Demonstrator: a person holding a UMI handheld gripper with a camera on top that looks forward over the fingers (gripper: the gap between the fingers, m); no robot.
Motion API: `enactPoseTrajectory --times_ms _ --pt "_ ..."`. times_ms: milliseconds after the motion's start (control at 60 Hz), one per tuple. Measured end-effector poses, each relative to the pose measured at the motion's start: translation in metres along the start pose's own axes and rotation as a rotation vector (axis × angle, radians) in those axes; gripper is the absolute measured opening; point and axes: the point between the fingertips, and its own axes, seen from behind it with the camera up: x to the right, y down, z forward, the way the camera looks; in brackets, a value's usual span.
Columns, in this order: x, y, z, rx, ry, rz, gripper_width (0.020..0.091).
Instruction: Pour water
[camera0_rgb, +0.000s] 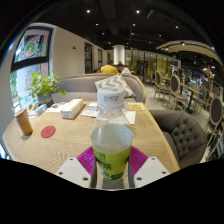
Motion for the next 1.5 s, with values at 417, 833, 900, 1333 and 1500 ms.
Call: enactPoseTrajectory --times_ms 417,833,900,1333,1500 --pt "-0.074 -0.12 -0.013 0.105 0.193 -0.412 0.0425" --pt "-0.264 -0.209 0.016 0.04 0.481 -1.355 0.0423" --pt "-0.284 -0.202 0.029 0.007 0.501 -1.482 0.0421" --pt "-0.329 -0.171 0.057 -0.114 0.465 -1.794 0.042" --pt "-0.328 -0.186 0.046 -0.051 0.361 -1.504 0.0422"
